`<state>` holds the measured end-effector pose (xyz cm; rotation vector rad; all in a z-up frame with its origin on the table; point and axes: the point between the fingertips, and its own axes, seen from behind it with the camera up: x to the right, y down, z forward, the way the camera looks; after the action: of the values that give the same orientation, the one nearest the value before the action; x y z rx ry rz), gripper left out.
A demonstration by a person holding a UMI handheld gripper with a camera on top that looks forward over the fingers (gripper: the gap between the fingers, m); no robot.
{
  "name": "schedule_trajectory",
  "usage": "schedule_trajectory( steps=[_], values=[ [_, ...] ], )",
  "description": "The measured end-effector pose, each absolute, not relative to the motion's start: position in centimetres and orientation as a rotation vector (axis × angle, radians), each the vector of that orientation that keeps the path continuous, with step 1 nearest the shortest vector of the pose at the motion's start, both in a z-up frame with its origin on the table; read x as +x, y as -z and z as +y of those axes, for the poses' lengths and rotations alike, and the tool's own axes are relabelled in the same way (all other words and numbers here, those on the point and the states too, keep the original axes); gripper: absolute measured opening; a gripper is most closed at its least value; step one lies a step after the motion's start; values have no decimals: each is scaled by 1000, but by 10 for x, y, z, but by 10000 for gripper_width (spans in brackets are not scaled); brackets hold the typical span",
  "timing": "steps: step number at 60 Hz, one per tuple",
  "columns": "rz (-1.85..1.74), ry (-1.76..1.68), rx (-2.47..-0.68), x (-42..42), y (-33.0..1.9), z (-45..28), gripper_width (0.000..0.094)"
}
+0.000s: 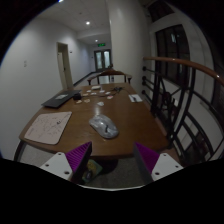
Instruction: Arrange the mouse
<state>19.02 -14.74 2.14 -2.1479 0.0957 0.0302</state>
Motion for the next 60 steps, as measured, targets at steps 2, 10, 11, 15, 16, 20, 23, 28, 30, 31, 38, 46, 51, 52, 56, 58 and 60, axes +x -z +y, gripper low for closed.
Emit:
schedule_trajectory(
  steps=[2, 10, 11, 15, 16, 20, 23, 28, 30, 31, 38, 46, 51, 52, 56, 58, 60],
  values=[
    [102, -49, -2159, 186, -17, -144, 852],
    [96, -44, -2178, 143, 11, -70, 852],
    [92, -24, -2179, 143, 14, -63, 849],
    [100, 43, -2193, 165, 17, -61, 845],
    [100, 63, -2184, 168, 17, -55, 842],
    [100, 60, -2173, 176, 18, -39, 862],
    [116, 65, -2174, 182, 18, -26, 844],
    [135, 79, -2171, 192, 18, -3, 840],
    [143, 84, -2172, 196, 18, 6, 825],
    [149, 83, -2172, 198, 18, 10, 815],
    [217, 97, -2161, 215, 19, 26, 513],
    [227, 60, -2155, 214, 16, 24, 353],
    [301, 32, -2096, 220, -14, 12, 340],
    [297, 44, -2068, 221, -27, 10, 337],
    [246, 73, -2006, 205, -76, -2, 337],
    [234, 41, -1972, 184, -102, -6, 337],
    [202, -3, -1935, 157, -130, -4, 337]
  ],
)
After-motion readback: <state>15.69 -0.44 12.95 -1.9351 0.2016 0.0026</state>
